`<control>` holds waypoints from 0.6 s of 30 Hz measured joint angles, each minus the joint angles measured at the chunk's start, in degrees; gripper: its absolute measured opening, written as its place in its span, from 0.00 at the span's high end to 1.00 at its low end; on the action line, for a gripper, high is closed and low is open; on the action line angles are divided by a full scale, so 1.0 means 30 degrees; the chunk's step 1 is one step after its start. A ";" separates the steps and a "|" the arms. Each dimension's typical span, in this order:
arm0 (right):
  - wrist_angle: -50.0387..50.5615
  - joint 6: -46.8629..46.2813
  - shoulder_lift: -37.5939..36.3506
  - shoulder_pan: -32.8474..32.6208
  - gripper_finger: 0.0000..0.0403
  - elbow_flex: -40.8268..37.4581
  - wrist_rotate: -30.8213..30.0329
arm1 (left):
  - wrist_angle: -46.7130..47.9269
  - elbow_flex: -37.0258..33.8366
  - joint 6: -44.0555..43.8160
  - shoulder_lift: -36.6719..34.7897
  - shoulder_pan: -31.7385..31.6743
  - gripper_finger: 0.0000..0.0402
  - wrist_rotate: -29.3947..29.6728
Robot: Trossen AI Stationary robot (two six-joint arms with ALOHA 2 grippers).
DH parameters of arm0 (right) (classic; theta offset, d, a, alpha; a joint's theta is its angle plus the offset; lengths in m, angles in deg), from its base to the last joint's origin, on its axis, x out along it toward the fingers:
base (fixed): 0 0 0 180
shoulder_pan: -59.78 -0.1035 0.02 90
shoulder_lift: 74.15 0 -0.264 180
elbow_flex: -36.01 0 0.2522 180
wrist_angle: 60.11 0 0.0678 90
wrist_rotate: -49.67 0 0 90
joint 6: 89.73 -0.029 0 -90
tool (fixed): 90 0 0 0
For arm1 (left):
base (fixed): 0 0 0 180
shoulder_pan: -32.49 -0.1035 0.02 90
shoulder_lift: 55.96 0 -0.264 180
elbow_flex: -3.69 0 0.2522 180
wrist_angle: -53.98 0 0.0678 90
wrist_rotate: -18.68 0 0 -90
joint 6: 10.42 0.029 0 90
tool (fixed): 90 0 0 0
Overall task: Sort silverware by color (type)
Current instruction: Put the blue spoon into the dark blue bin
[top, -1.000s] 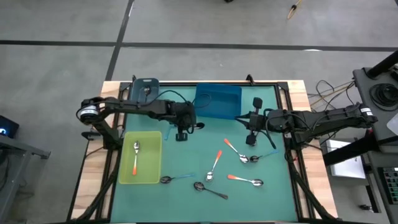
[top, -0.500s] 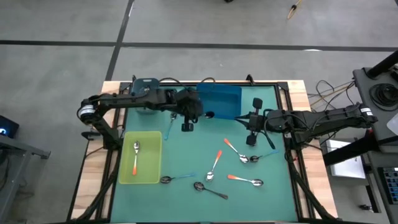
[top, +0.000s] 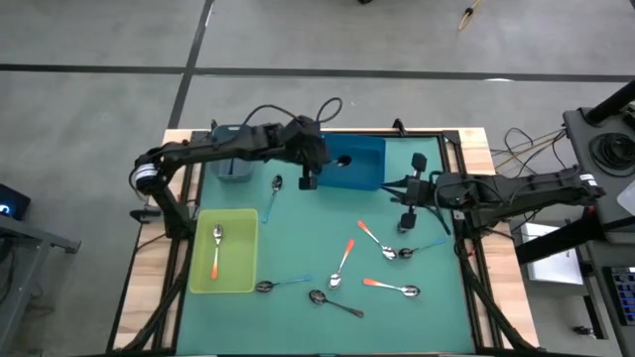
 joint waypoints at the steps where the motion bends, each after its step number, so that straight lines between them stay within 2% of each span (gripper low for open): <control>1: 0.0062 -0.0032 -0.0171 0.0000 0.97 -0.0116 0.0004 | -0.0102 0.0188 0.0182 0.0137 -0.0172 1.00 -0.0011; 10: 0.0061 0.0162 -0.1644 0.0000 0.97 -0.0993 0.0060 | -0.0063 0.2946 0.0823 0.2280 -0.1549 1.00 -0.1643; 18: -0.0012 0.0238 -0.2545 0.0007 0.97 -0.1374 0.0060 | 0.2206 0.6855 0.1945 0.5246 -0.2298 1.00 -0.2428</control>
